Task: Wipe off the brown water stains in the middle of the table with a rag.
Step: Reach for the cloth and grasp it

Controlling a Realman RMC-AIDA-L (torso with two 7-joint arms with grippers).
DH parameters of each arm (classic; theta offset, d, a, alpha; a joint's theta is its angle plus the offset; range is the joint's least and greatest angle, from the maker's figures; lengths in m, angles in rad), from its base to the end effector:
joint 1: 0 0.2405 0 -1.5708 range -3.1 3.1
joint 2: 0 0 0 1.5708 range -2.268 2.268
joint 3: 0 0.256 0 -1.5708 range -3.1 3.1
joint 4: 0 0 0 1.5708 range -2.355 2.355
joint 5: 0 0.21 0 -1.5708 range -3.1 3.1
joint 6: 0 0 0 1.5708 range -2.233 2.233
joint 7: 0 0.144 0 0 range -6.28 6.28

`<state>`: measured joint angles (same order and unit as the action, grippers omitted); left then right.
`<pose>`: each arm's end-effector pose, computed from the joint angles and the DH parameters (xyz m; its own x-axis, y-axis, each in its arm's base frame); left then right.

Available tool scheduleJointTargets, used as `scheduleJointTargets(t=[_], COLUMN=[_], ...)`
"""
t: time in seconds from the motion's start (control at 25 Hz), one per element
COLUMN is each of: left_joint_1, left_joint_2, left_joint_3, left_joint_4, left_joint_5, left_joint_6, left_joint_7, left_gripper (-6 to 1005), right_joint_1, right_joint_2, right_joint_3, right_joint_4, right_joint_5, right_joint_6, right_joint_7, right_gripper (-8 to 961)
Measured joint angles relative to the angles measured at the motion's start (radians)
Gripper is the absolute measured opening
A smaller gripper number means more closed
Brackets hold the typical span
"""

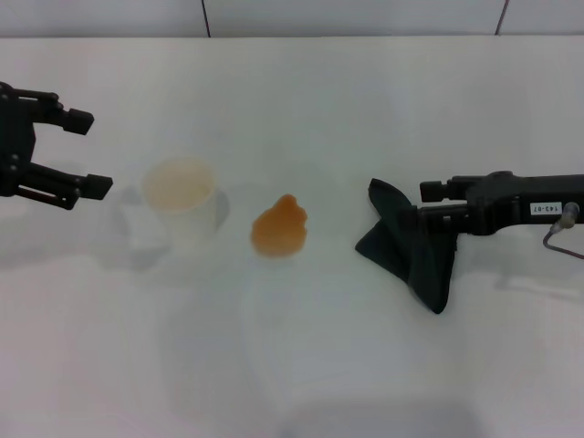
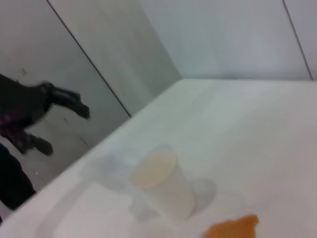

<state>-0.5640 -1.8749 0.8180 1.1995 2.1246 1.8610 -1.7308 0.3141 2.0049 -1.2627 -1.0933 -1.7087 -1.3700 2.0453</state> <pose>-0.2173 0.3455 0.1290 0.9704 0.2160 0.1084 0.2351 -0.9475 -0.2168 0.2289 0.3224 0.0145 0.6624 -0.6049 -0.4420 -0.6871 -0.7256 -0.0366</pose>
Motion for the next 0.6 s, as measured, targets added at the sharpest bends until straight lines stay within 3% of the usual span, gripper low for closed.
scheduleJointTargets(t=[0.4, 0.6], left_joint_1=[-0.022, -0.028], left_joint_2=[-0.001, -0.003], left_joint_3=[0.008, 0.04], left_joint_4=[0.0, 0.002], left_joint_5=[0.01, 0.014], left_joint_6=[0.009, 0.01], left_joint_7=[0.002, -0.003], left_gripper=[888, 888], right_joint_1=[0.017, 0.093], right_joint_2=[0.002, 0.002], right_joint_3=[-0.034, -0.034], right_joint_4=[-0.185, -0.223], right_joint_5=[-0.235, -0.366], right_joint_6=[-0.015, -0.078], right_joint_7=[0.222, 0.319], right_gripper=[822, 822])
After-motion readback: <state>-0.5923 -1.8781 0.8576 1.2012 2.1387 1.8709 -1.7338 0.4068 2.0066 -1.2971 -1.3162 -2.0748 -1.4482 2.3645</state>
